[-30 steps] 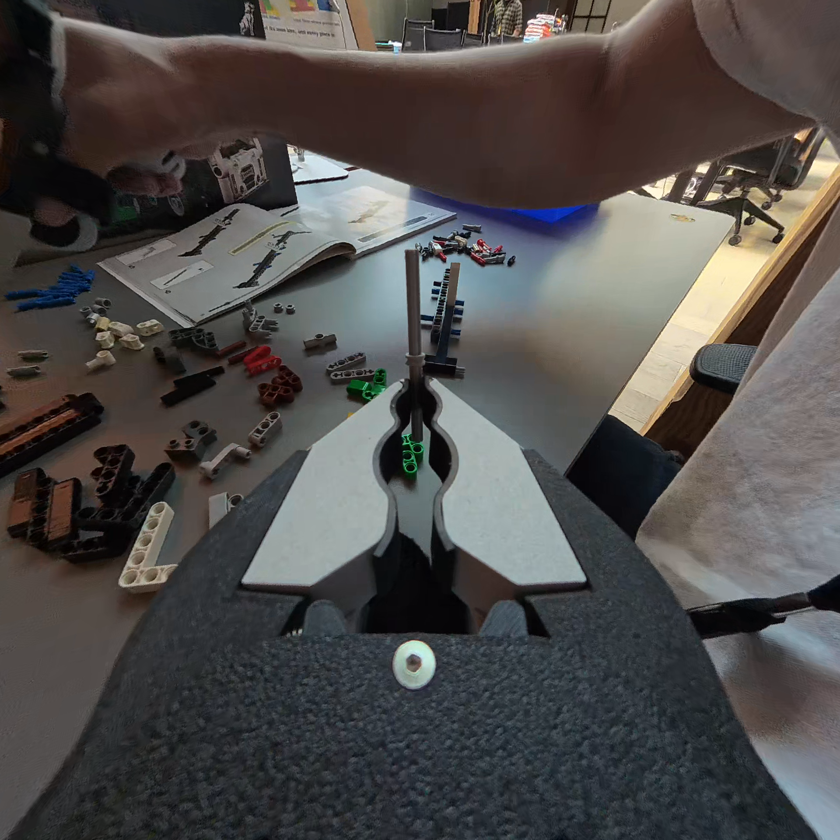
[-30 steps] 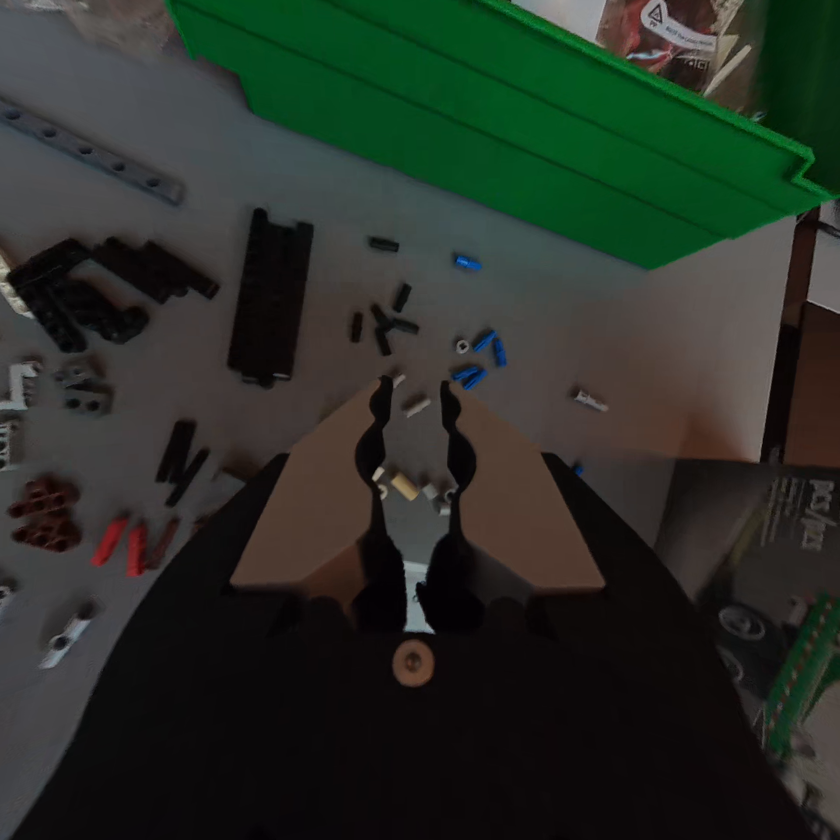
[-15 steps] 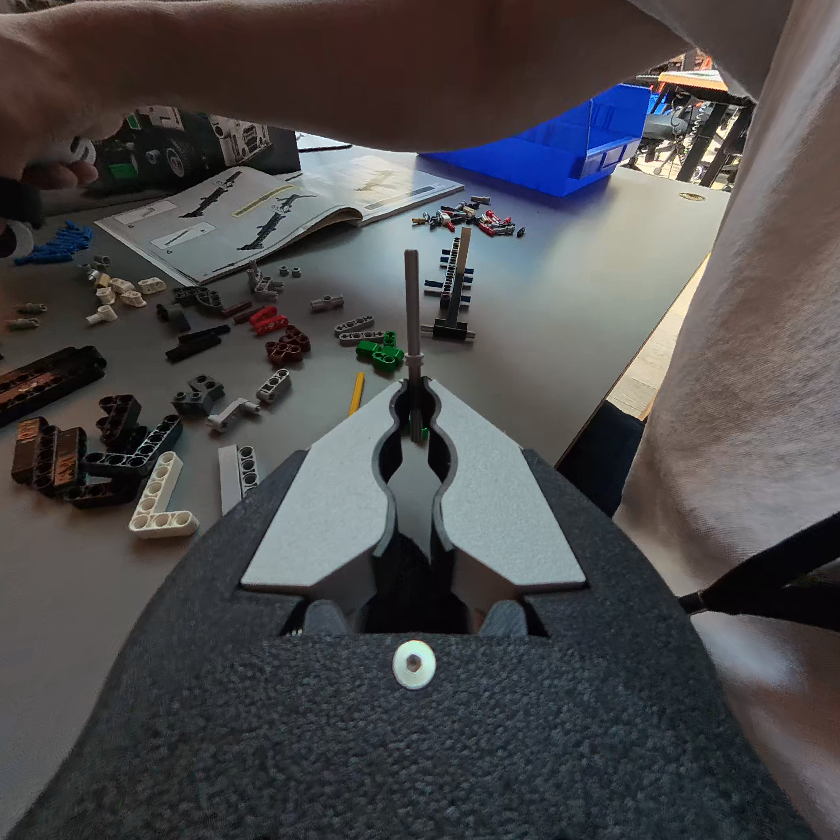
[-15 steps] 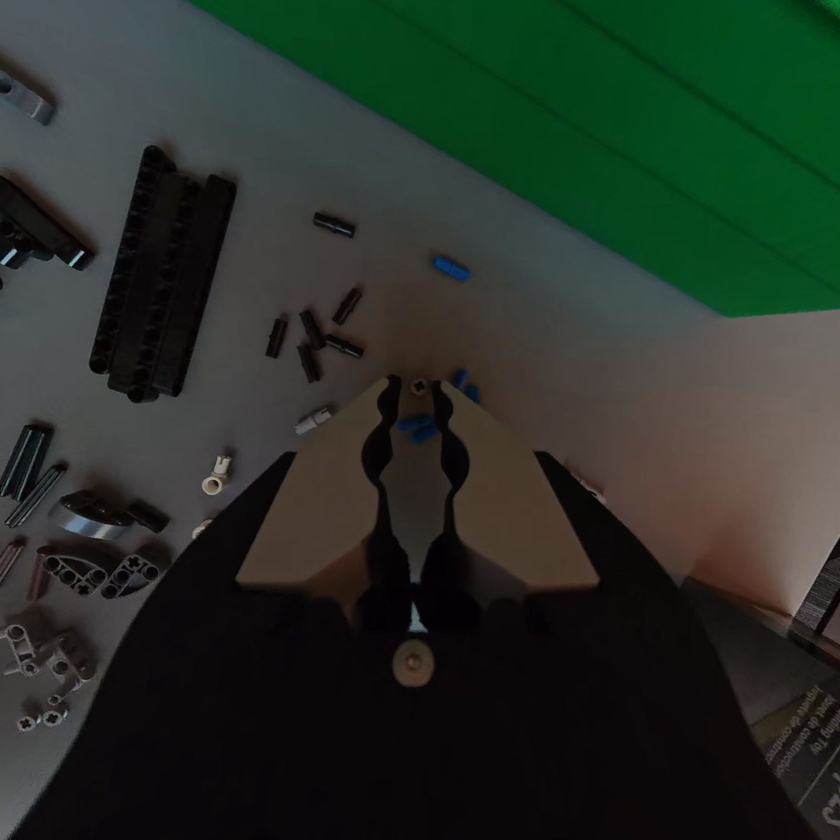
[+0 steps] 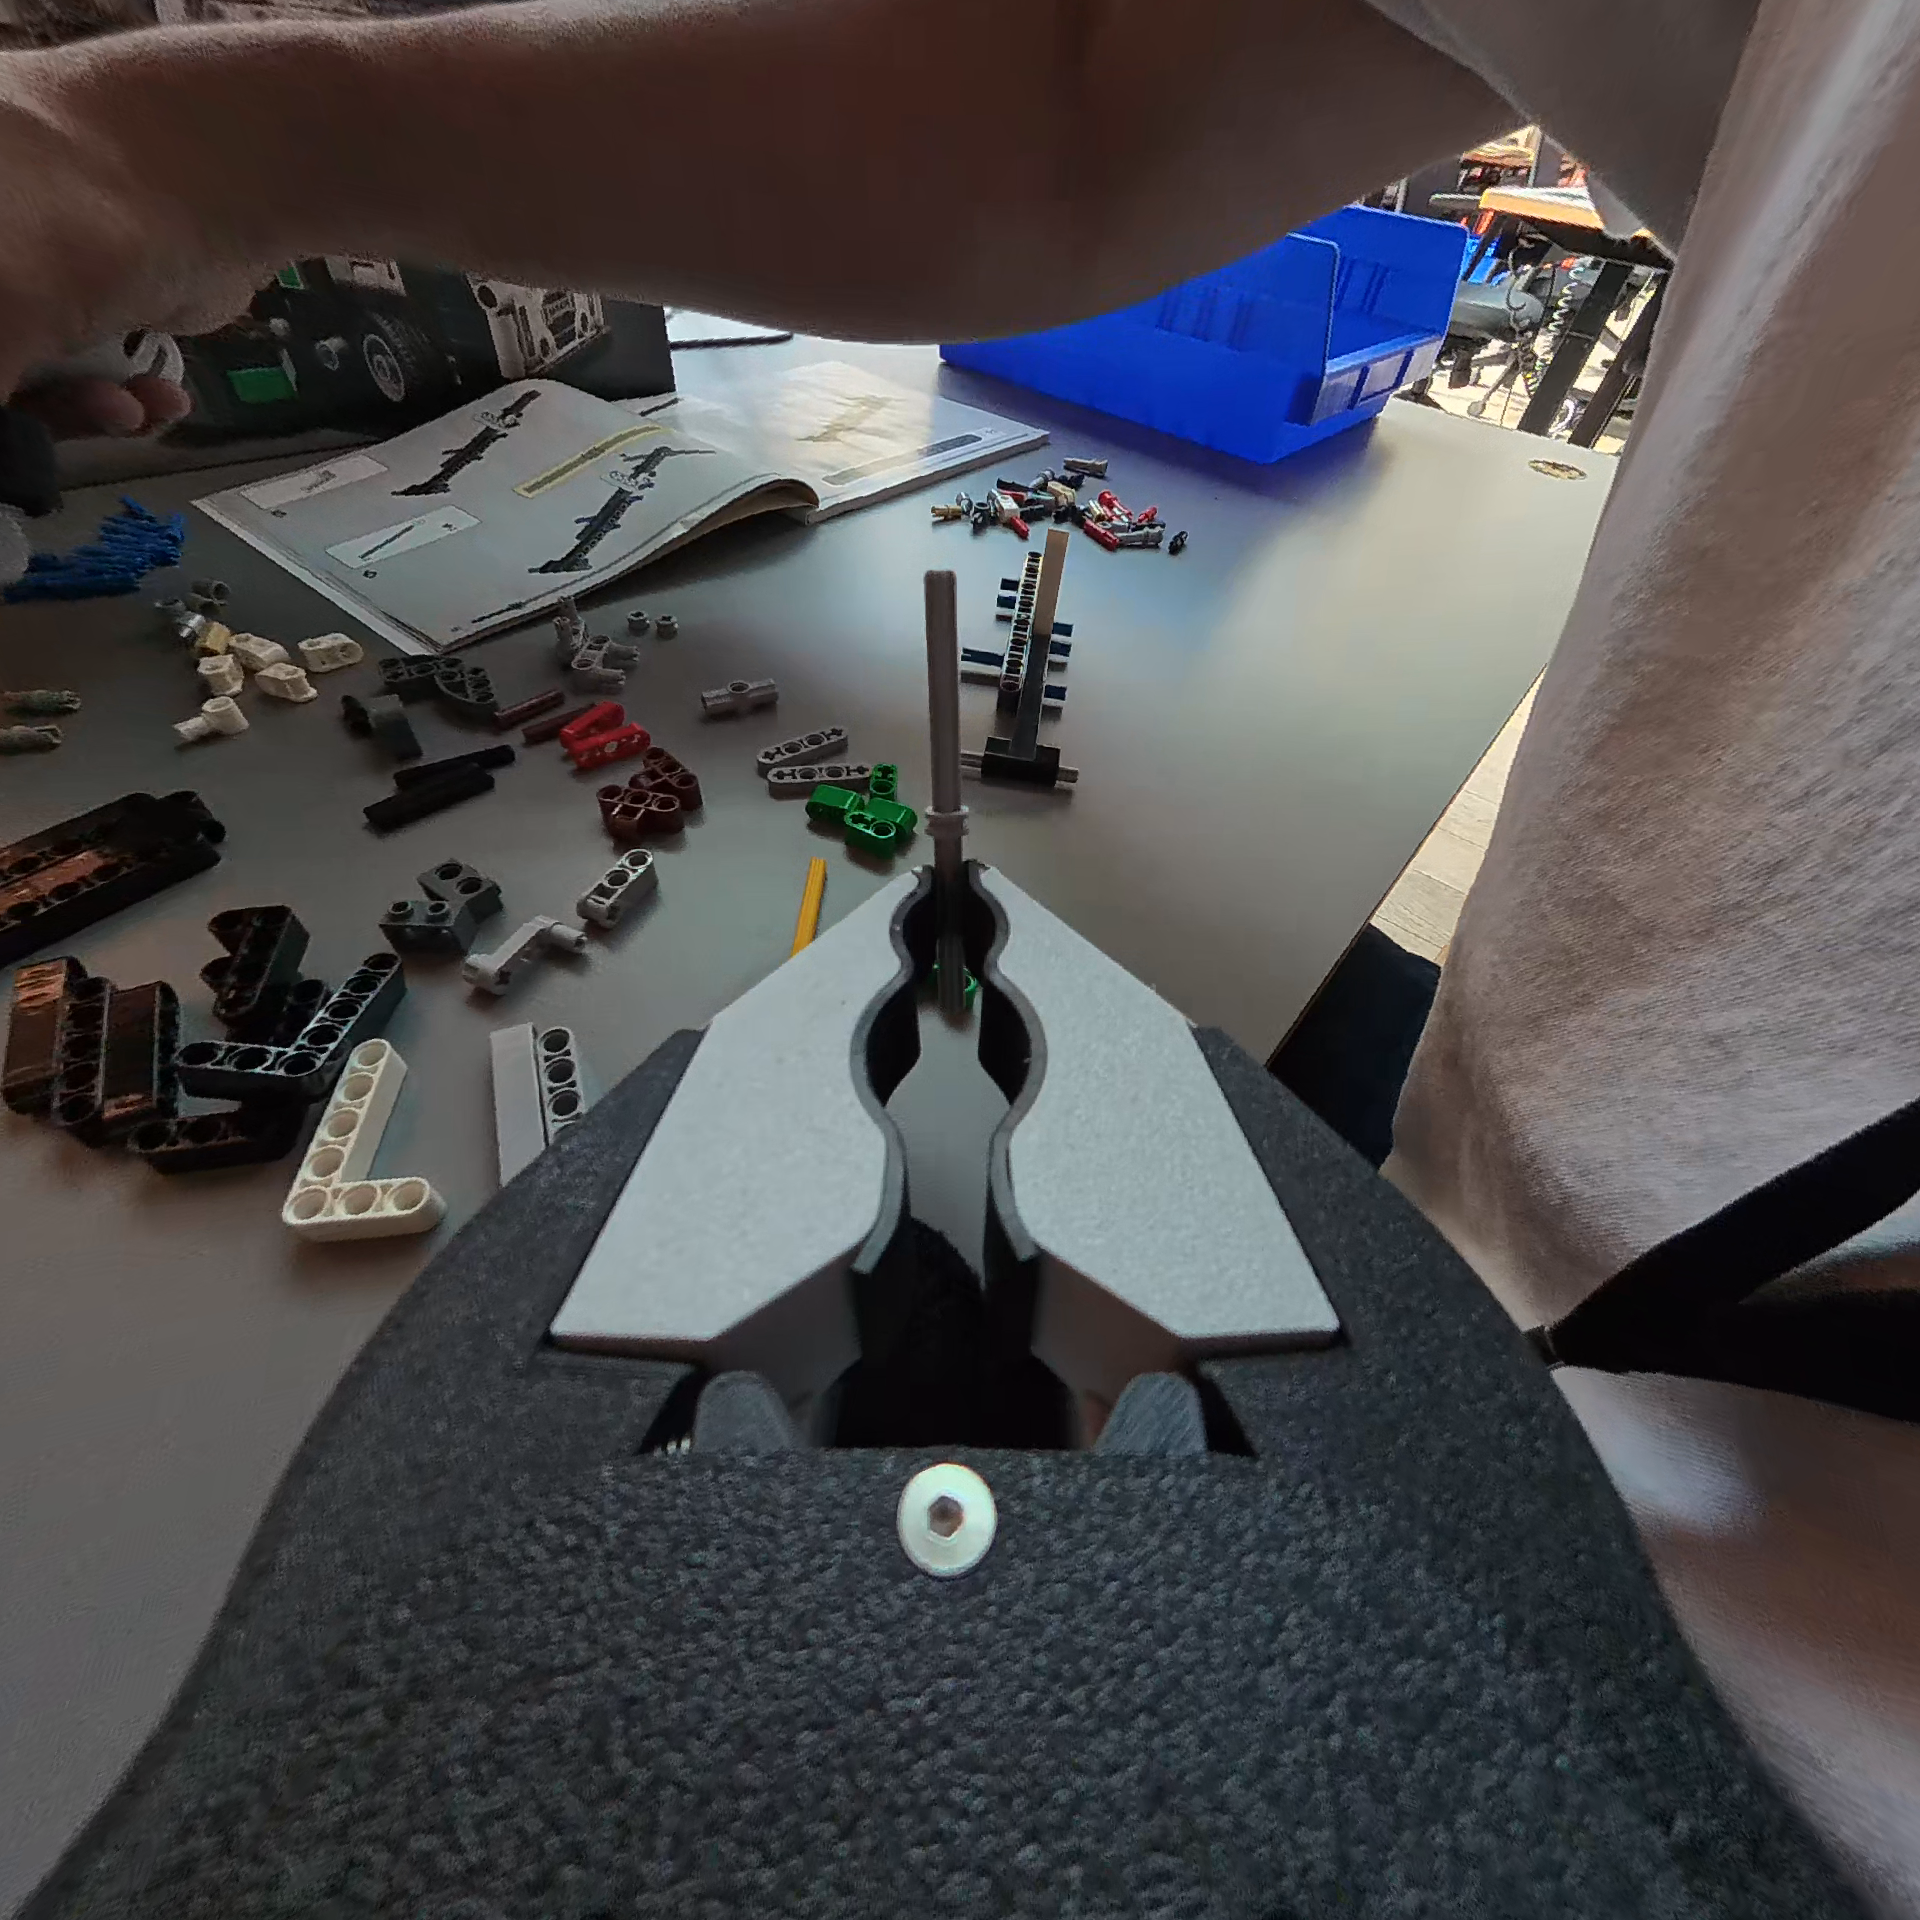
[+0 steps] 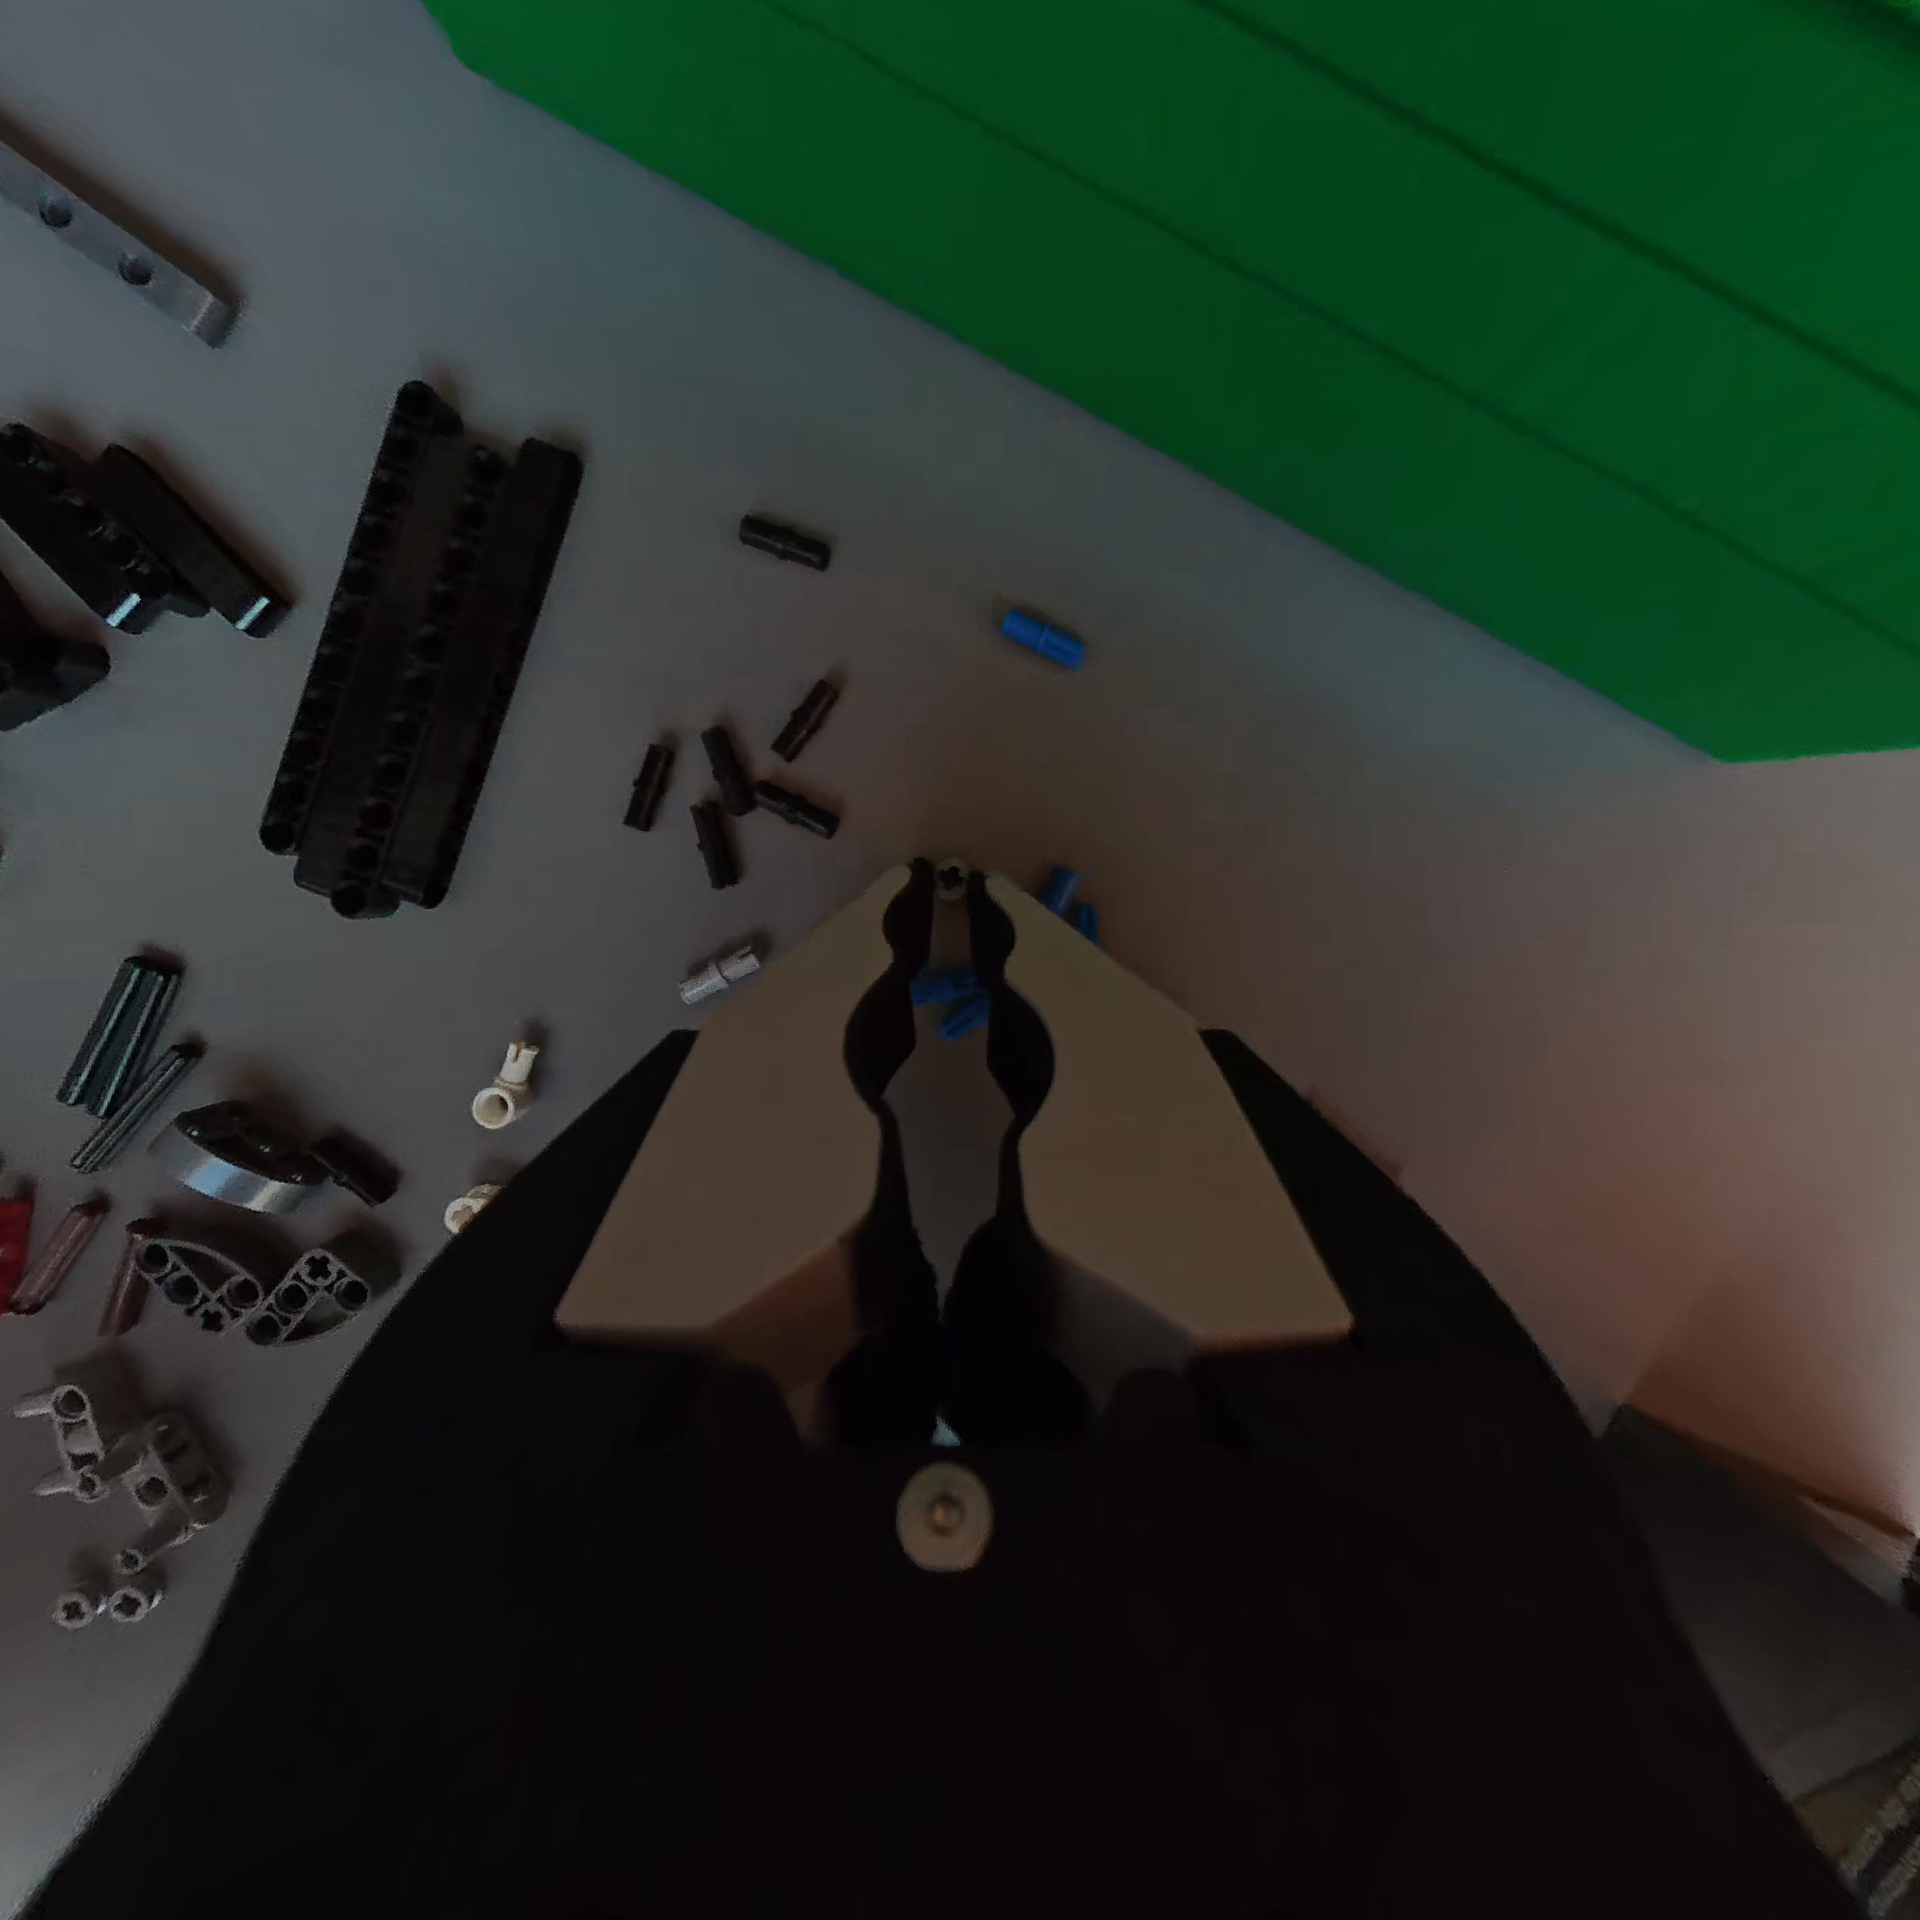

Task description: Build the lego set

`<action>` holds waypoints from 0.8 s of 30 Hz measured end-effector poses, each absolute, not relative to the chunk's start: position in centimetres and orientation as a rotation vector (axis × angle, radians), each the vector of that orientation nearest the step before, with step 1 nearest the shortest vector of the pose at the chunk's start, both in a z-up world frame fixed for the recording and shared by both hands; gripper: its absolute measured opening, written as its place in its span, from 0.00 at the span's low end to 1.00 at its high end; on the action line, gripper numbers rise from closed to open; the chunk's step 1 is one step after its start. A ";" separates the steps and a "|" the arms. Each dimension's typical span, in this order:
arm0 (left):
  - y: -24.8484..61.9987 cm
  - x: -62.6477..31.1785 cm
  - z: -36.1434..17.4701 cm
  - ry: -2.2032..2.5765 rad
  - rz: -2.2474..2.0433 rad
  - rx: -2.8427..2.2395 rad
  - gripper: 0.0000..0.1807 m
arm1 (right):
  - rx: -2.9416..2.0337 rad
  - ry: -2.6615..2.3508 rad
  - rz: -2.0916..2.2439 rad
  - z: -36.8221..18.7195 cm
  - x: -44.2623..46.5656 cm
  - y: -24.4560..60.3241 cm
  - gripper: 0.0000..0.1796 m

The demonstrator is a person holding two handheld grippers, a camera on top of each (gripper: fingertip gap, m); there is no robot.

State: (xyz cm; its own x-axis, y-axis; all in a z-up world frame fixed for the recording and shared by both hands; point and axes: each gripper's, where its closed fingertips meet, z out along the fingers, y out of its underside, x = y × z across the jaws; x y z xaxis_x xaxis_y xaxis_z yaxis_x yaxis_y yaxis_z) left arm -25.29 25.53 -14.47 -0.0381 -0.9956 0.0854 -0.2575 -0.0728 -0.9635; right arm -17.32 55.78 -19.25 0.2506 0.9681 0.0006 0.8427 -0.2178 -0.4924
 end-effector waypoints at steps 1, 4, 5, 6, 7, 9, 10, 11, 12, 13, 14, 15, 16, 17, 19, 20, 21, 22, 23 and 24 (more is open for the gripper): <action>25.6 -25.3 -14.4 1.392 -1.174 -1.438 0.02 | -2.106 -1.647 0.426 -19.0 -17.6 55.7 0.03; 26.0 -25.3 -14.0 1.364 -1.155 -1.455 0.02 | -1.984 -1.638 0.408 -16.1 -18.6 53.7 0.03; 26.1 -25.3 -13.8 1.358 -1.147 -1.454 0.02 | -1.939 -1.630 0.404 -14.7 -19.1 52.4 0.03; 26.3 -25.3 -13.6 1.346 -1.127 -1.455 0.02 | -1.903 -1.622 0.395 -13.2 -19.6 50.7 0.03; 26.6 -25.3 -13.4 1.333 -1.103 -1.459 0.02 | -1.867 -1.608 0.382 -11.7 -20.0 48.8 0.03; 27.0 -25.2 -13.1 1.310 -1.054 -1.462 0.02 | -1.821 -1.544 0.386 -9.1 -20.8 44.3 0.02; 27.3 -25.1 -12.9 1.292 -1.013 -1.463 0.02 | -1.829 -1.500 0.365 -8.3 -20.8 42.2 0.03; 27.5 -25.0 -12.8 1.284 -0.969 -1.457 0.02 | -1.838 -1.443 0.354 -7.6 -20.7 40.0 0.03; 27.5 -24.8 -12.9 1.286 -0.914 -1.448 0.01 | -1.841 -1.377 0.377 -7.1 -20.8 37.6 0.03; 27.4 -24.6 -13.3 1.306 -0.850 -1.439 0.01 | -1.857 -1.298 0.403 -7.0 -20.8 35.3 0.03; 27.1 -24.2 -13.9 1.349 -0.795 -1.434 0.02 | -1.893 -1.206 0.436 -7.1 -20.6 33.1 0.03; 26.6 -23.9 -14.6 1.393 -0.744 -1.425 0.02 | -1.931 -1.134 0.453 -7.8 -20.1 30.9 0.03; 26.1 -23.6 -15.0 1.433 -0.701 -1.401 0.02 | -1.954 -1.068 0.457 -8.5 -19.7 28.9 0.03; 25.4 -23.3 -15.5 1.482 -0.668 -1.372 0.02 | -1.950 -0.998 0.488 -9.0 -19.5 27.0 0.03; 24.1 -22.8 -16.4 1.567 -0.595 -1.314 0.02 | -1.934 -0.828 0.619 -9.6 -20.1 23.6 0.03; 23.5 -22.5 -16.7 1.602 -0.568 -1.283 0.02 | -1.947 -0.752 0.671 -10.1 -20.4 22.3 0.03; 22.9 -22.2 -17.0 1.629 -0.543 -1.251 0.02 | -1.963 -0.690 0.692 -10.9 -20.6 21.2 0.03; 22.3 -22.0 -17.2 1.651 -0.522 -1.219 0.02 | -1.979 -0.642 0.699 -11.7 -20.7 20.3 0.03; 21.8 -21.8 -17.4 1.669 -0.508 -1.192 0.02 | -1.996 -0.600 0.702 -12.4 -20.8 19.6 0.03; 21.4 -21.6 -17.5 1.680 -0.502 -1.174 0.02 | -2.001 -0.572 0.697 -12.9 -20.8 19.0 0.03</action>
